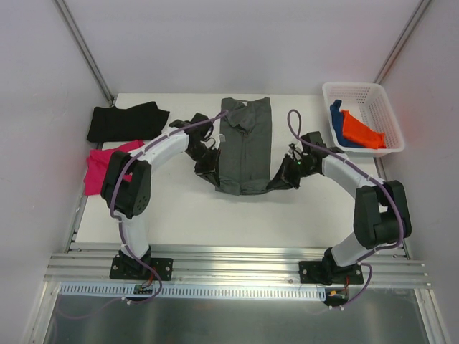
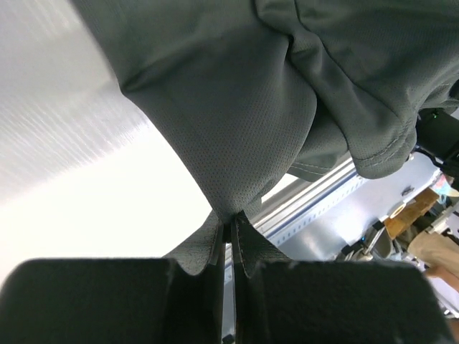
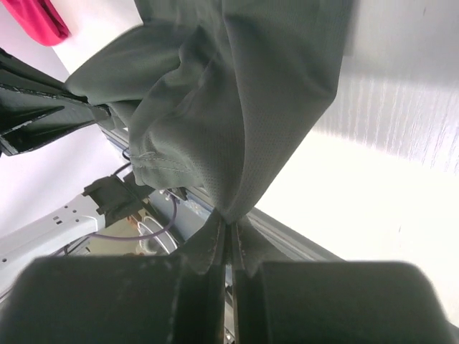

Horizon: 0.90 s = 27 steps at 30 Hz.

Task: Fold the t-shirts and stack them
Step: Fold the folded rectangular tshirt in 1/3 of the way

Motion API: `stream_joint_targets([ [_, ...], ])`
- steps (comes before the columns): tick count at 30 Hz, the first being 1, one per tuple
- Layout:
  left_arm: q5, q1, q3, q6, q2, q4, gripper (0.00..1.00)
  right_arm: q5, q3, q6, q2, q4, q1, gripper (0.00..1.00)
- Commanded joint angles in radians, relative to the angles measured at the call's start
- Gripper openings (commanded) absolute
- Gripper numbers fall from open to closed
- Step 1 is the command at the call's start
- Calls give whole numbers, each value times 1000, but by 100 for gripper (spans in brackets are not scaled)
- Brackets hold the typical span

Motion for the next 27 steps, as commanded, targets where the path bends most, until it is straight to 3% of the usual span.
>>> stream_joint_targets([
  [1, -24, 7, 70, 46, 17, -40, 0, -9, 64, 10, -31, 35, -21, 0],
  [12, -70, 8, 213, 70, 86, -39, 0, -5, 265, -13, 108, 54, -41, 1],
  [27, -152, 62, 406, 85, 220, -30, 0, 36, 379, -52, 212, 91, -55, 0],
])
